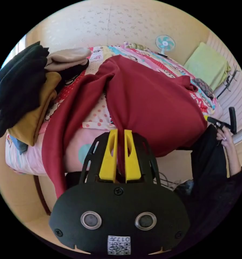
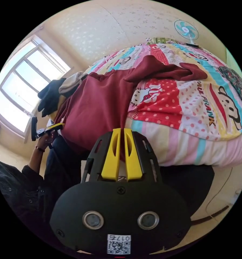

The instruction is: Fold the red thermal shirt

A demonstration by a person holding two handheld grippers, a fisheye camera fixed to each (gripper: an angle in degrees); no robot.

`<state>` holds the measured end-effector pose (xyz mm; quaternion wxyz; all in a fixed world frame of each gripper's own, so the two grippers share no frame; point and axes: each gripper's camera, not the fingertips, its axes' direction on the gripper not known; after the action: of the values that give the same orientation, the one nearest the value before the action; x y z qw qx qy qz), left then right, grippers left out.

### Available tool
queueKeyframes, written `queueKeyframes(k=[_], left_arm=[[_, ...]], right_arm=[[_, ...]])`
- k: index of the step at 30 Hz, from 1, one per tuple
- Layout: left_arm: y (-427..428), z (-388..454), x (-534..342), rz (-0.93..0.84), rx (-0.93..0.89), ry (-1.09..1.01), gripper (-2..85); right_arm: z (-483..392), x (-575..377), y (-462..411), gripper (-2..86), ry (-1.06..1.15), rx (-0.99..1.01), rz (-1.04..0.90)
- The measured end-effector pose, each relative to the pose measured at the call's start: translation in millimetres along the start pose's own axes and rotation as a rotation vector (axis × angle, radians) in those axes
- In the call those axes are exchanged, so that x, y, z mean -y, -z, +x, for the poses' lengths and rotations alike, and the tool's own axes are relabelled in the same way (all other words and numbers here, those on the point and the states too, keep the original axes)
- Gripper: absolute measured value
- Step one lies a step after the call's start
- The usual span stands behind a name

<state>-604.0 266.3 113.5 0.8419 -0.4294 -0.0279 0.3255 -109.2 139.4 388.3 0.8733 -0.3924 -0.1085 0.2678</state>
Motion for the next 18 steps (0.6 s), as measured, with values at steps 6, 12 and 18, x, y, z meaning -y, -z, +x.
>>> queueKeyframes(k=[6, 12, 18], left_arm=[[21, 42, -7, -0.166, 0.218, -0.153, 2.7], [61, 6, -21, -0.019, 0.271, 0.117, 1.5], [105, 40, 22, 0.320, 0.199, -0.256, 4.0]], right_arm=[[3, -12, 1, 0.7, 0.056, -0.580, -0.165], [34, 0, 38, 2.2, 0.050, -0.427, 0.013], [95, 96, 83, 7.6, -0.027, -0.194, 0.309]])
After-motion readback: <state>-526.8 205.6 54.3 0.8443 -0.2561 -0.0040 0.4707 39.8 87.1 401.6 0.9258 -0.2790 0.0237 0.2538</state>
